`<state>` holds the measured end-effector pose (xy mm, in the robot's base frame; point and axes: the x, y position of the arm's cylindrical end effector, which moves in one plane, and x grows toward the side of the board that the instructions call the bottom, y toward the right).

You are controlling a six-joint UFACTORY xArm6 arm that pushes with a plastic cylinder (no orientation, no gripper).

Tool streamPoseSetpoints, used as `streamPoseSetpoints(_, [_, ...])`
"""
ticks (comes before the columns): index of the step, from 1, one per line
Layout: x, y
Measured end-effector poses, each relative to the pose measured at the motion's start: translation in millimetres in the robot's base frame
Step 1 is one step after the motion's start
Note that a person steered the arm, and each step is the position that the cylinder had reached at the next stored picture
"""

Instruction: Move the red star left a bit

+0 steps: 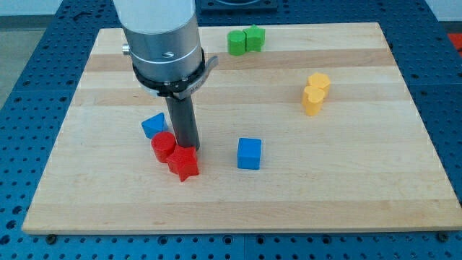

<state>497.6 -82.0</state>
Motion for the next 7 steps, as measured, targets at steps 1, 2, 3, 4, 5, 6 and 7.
streamPoseSetpoints(1, [26,6])
streamPoseSetpoints(2, [14,22])
streamPoseSetpoints(3, [20,65])
streamPoseSetpoints(4, [52,55])
streamPoseSetpoints(5, [60,50])
streamPoseSetpoints(6, [55,38])
streamPoseSetpoints(7, [51,32])
